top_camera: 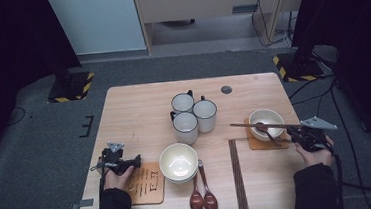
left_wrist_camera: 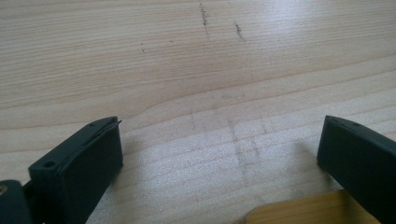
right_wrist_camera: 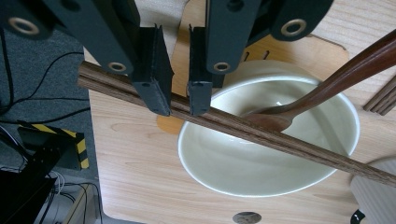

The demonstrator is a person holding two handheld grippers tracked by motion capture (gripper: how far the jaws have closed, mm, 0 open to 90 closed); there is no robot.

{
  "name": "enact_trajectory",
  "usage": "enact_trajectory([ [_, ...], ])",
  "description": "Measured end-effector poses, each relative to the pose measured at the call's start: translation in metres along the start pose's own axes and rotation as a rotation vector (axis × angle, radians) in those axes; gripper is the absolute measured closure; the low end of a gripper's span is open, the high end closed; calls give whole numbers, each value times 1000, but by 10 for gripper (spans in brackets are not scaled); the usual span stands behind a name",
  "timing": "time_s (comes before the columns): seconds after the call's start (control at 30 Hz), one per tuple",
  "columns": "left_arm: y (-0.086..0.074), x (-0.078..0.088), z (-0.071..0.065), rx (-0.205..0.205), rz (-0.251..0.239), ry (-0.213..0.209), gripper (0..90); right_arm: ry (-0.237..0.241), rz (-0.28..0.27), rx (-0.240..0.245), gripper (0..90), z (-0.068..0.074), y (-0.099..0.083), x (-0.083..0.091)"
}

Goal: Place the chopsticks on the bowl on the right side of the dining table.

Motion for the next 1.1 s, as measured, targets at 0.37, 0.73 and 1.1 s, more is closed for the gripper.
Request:
enact_trajectory([
  [0.37,0,0,0,0,0,0,0,-6,0,3,787,-2,1,-3],
  [0.73,0,0,0,0,0,0,0,-14,-2,-2,785,-6,2,-5],
  [1.1,0,0,0,0,0,0,0,-16,-5,-3,779,-7,3,-7],
])
Point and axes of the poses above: each handheld gripper's, and its own axes: x roughly backward along the jaws, y roughly out of its top, z roughly to its left, the point moved 1 cm from there along -x, roughly forward along the jaws, and after that the axes turned 3 degrees about z, right-handed, at the moved point
